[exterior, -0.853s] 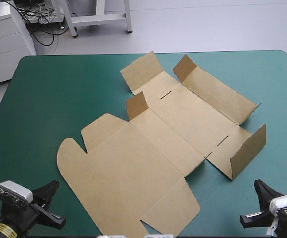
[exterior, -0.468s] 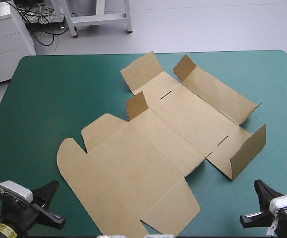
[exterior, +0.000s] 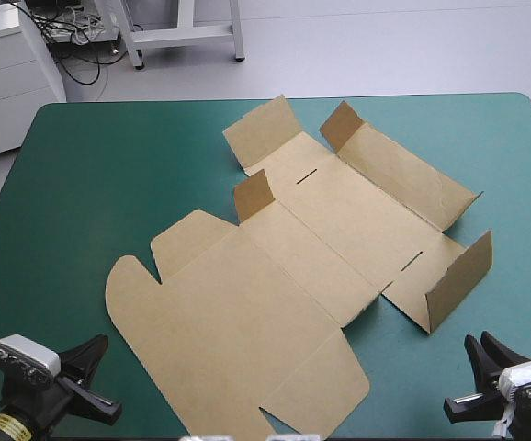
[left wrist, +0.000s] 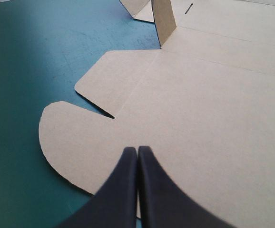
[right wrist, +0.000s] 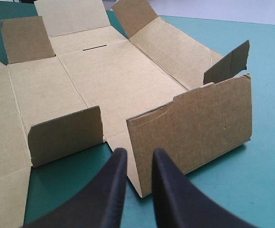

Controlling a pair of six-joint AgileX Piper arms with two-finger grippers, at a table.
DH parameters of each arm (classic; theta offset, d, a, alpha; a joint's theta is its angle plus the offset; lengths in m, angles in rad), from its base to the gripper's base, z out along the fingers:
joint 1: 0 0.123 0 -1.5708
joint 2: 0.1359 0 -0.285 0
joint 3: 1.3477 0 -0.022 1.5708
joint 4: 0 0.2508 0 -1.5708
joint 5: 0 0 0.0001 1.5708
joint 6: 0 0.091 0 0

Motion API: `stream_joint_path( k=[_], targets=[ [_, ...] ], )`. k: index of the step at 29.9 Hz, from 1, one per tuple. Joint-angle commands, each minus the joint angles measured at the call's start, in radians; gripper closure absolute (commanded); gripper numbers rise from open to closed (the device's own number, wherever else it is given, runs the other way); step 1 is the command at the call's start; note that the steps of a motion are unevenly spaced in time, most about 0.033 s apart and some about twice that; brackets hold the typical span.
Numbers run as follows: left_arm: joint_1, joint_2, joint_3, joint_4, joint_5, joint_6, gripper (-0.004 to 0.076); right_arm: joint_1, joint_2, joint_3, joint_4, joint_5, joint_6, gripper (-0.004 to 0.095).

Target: Fold the box

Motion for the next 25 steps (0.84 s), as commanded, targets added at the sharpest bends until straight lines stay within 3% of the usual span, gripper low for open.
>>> stream_joint_path(
  k=[1,5,9,13,20,25],
  targets=[
    [-0.001,0.017,-0.026,0.000,-0.069,-0.009,0.0756,0.002,-0.013,-0.031,0.005,-0.068,-0.010,0.0495],
    [-0.001,0.017,-0.026,0.000,-0.069,-0.009,0.0756,0.002,-0.013,-0.031,0.005,-0.068,-0.010,0.0286],
    [-0.001,0.017,-0.026,0.000,-0.069,-0.009,0.0756,0.002,-0.013,-0.031,0.005,-0.068,-0.010,0.0187],
    [-0.001,0.017,-0.026,0.000,-0.069,-0.009,0.0756,0.002,-0.011,-0.031,0.005,-0.066,0.012,0.0179],
    [-0.001,0.017,-0.026,0.000,-0.069,-0.009,0.0756,0.002,0.054,-0.082,-0.005,-0.050,0.340,0.0180],
    [-0.001,0.017,-0.026,0.000,-0.069,-0.009,0.0756,0.002,0.170,-0.146,0.024,-0.048,0.470,0.0180]
  ],
)
